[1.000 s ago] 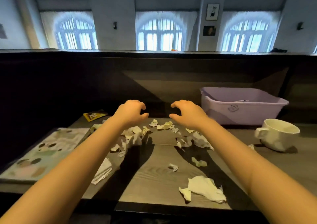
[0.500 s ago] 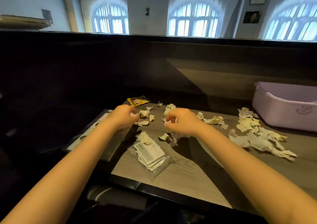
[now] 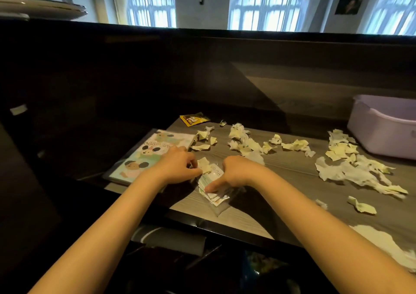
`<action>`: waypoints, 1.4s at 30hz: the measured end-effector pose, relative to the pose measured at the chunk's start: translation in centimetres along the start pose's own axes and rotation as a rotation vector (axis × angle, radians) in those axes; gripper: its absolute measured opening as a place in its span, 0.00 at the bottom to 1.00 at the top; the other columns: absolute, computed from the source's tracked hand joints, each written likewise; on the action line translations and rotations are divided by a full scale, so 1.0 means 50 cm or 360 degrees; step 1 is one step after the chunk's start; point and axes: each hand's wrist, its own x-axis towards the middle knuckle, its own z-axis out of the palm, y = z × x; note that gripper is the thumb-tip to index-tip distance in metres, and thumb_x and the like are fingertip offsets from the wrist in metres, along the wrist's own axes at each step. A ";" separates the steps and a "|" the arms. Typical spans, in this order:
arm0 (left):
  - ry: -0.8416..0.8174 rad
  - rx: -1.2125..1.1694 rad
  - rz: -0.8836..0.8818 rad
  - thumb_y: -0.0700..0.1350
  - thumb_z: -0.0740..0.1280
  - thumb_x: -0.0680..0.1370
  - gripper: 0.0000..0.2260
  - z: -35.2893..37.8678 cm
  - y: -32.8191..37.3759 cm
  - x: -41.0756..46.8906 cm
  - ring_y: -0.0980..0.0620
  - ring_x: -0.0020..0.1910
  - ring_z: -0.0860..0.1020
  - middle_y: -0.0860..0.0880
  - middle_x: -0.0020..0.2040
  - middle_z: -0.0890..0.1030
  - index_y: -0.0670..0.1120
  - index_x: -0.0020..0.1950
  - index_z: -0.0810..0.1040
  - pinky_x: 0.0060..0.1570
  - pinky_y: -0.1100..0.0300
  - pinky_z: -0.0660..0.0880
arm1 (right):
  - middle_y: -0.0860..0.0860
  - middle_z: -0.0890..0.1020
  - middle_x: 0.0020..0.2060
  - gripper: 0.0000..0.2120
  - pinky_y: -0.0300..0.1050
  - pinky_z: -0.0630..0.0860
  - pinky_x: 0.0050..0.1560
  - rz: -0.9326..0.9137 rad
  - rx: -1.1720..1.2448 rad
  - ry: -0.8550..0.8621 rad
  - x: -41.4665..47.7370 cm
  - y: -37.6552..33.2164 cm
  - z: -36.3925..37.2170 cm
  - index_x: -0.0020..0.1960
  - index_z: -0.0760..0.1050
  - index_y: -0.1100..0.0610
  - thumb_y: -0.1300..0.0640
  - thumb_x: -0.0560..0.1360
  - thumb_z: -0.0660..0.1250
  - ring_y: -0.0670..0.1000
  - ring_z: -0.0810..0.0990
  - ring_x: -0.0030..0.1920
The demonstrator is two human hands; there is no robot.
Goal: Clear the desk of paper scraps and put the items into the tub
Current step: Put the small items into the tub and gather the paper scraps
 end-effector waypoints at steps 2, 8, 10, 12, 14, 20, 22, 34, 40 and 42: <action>0.0061 -0.0038 -0.0013 0.53 0.64 0.76 0.14 -0.002 0.003 0.001 0.47 0.63 0.66 0.47 0.58 0.72 0.50 0.60 0.76 0.60 0.53 0.67 | 0.52 0.75 0.39 0.22 0.42 0.69 0.36 0.0009 0.0096 0.0089 -0.004 0.008 -0.004 0.46 0.72 0.59 0.43 0.67 0.73 0.48 0.70 0.35; 0.0396 -0.0217 -0.0065 0.49 0.61 0.78 0.15 -0.018 0.025 0.020 0.48 0.64 0.67 0.46 0.62 0.72 0.47 0.63 0.73 0.61 0.55 0.66 | 0.52 0.76 0.50 0.11 0.51 0.80 0.50 0.0061 0.0448 0.0562 -0.003 0.055 -0.034 0.52 0.70 0.53 0.59 0.71 0.68 0.52 0.77 0.49; 0.0502 -0.0267 -0.0050 0.50 0.62 0.78 0.18 -0.020 0.037 0.029 0.48 0.67 0.66 0.47 0.65 0.71 0.47 0.67 0.71 0.64 0.54 0.66 | 0.50 0.76 0.50 0.09 0.48 0.80 0.42 0.0027 0.0448 0.0798 -0.005 0.068 -0.045 0.50 0.71 0.52 0.61 0.72 0.66 0.52 0.77 0.49; 0.0506 -0.0459 0.0030 0.52 0.65 0.76 0.24 -0.028 0.053 0.037 0.49 0.68 0.66 0.48 0.68 0.69 0.48 0.71 0.66 0.64 0.53 0.68 | 0.48 0.77 0.49 0.10 0.39 0.73 0.37 -0.0141 0.0558 0.0980 -0.011 0.073 -0.059 0.49 0.71 0.48 0.61 0.73 0.67 0.49 0.76 0.50; 0.0390 -0.0850 0.0111 0.49 0.70 0.74 0.26 -0.041 0.069 0.040 0.53 0.62 0.72 0.51 0.64 0.73 0.48 0.70 0.66 0.55 0.61 0.74 | 0.47 0.79 0.50 0.10 0.35 0.73 0.40 -0.0357 0.0826 0.0942 -0.019 0.074 -0.075 0.48 0.75 0.46 0.61 0.73 0.69 0.47 0.77 0.51; 0.0243 -0.1453 0.0136 0.42 0.68 0.75 0.10 -0.052 0.061 0.050 0.60 0.44 0.80 0.54 0.44 0.81 0.46 0.56 0.78 0.38 0.69 0.77 | 0.44 0.76 0.50 0.12 0.32 0.72 0.40 -0.0596 0.0719 0.0816 0.007 0.048 -0.105 0.54 0.74 0.49 0.62 0.73 0.68 0.40 0.75 0.49; 0.0393 -0.1422 0.0077 0.43 0.68 0.76 0.13 -0.044 0.039 0.056 0.59 0.46 0.80 0.55 0.45 0.80 0.44 0.59 0.77 0.40 0.67 0.78 | 0.43 0.76 0.51 0.13 0.31 0.72 0.41 -0.0585 0.0675 0.0868 0.035 0.037 -0.111 0.56 0.74 0.49 0.60 0.74 0.69 0.41 0.75 0.49; 0.1013 -0.1285 -0.0414 0.43 0.65 0.78 0.12 -0.078 -0.136 0.165 0.53 0.47 0.77 0.46 0.53 0.80 0.41 0.60 0.76 0.42 0.63 0.73 | 0.53 0.78 0.58 0.16 0.51 0.76 0.57 -0.0201 0.0278 0.0840 0.304 0.000 -0.126 0.64 0.72 0.54 0.53 0.76 0.64 0.54 0.77 0.57; 0.0986 -0.1408 -0.0394 0.42 0.63 0.79 0.15 -0.077 -0.167 0.185 0.50 0.55 0.76 0.43 0.61 0.78 0.41 0.65 0.72 0.49 0.62 0.71 | 0.53 0.70 0.69 0.28 0.49 0.69 0.65 -0.0203 0.0021 0.0652 0.428 -0.025 -0.124 0.72 0.63 0.53 0.50 0.75 0.66 0.55 0.70 0.67; 0.0958 -0.1456 -0.0416 0.42 0.62 0.79 0.16 -0.075 -0.172 0.189 0.47 0.60 0.76 0.43 0.63 0.76 0.41 0.67 0.70 0.52 0.62 0.70 | 0.52 0.67 0.71 0.33 0.48 0.67 0.66 -0.0207 -0.0037 0.0572 0.453 -0.031 -0.130 0.75 0.59 0.53 0.48 0.74 0.68 0.54 0.67 0.69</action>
